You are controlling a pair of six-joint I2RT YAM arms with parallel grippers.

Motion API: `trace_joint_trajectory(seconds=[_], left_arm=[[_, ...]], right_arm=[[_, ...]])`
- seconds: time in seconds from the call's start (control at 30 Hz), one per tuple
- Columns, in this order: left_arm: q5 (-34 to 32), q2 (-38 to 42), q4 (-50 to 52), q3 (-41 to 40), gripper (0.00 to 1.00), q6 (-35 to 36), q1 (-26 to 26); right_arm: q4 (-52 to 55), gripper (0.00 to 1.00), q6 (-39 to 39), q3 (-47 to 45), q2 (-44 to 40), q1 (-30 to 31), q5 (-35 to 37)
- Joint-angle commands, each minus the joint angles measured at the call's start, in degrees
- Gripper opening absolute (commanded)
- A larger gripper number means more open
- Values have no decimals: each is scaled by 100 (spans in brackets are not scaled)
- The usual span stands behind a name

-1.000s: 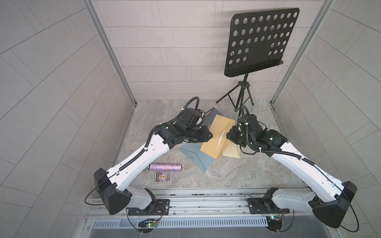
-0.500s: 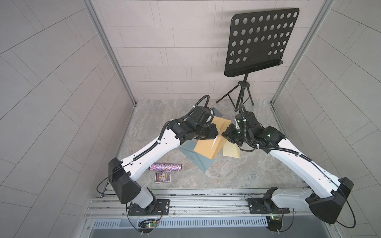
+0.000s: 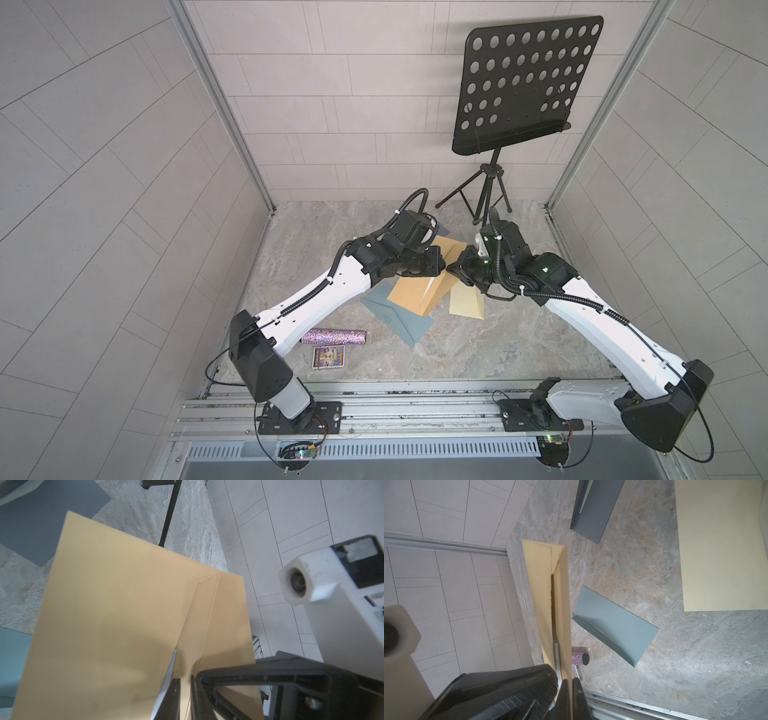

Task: Take the letter paper out of the envelope
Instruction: Take out the letter paper from the envelope.

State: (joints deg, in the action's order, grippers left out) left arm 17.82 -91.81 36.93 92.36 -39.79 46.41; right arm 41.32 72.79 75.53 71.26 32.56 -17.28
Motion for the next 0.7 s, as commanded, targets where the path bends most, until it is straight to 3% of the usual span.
trace_joint_trajectory(seconds=[0.0, 0.67], left_arm=[[-193, -82, 46, 224, 17, 197, 10], [-359, -601, 452, 505, 17, 540, 6]], right_arm=[[-9, 0, 139, 120, -33, -20, -117], [-42, 0, 164, 85, -199, -48, -188]])
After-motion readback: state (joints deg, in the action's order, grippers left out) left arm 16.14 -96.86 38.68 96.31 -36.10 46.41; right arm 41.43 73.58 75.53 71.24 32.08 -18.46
